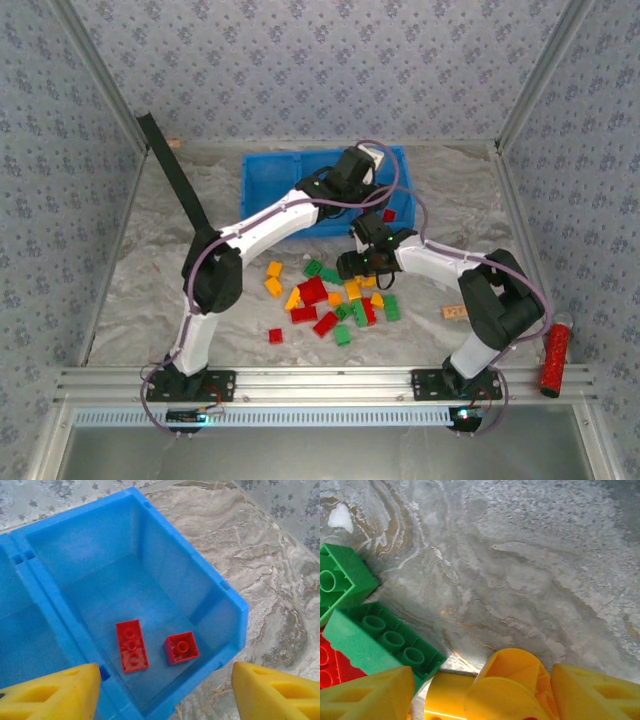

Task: Sort the legos into containers by color
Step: Pick up the lego from the center of the table.

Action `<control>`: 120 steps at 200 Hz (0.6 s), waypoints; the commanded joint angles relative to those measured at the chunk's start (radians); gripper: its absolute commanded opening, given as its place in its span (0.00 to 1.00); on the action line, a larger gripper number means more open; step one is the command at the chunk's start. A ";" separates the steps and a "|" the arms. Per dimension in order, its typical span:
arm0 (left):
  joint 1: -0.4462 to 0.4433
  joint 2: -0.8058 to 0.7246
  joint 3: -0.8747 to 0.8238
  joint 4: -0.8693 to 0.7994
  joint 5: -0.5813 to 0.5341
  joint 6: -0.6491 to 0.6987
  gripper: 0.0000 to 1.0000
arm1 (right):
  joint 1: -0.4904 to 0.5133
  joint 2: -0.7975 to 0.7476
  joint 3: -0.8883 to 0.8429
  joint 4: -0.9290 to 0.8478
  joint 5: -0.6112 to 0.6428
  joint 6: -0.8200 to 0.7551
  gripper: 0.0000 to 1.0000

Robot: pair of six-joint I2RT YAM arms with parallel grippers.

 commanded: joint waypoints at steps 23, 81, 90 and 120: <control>0.046 -0.331 -0.126 -0.178 0.100 0.018 0.73 | -0.134 0.076 -0.040 -0.161 0.027 0.031 0.75; 0.076 -0.436 -0.217 -0.172 0.050 0.009 0.73 | -0.134 0.084 -0.046 -0.156 0.015 0.035 0.66; 0.080 -0.447 -0.226 -0.177 0.040 0.009 0.73 | -0.132 0.083 -0.048 -0.158 0.014 0.036 0.62; 0.088 -0.501 -0.262 -0.194 0.007 0.013 0.72 | -0.128 0.079 -0.061 -0.170 -0.008 0.037 0.61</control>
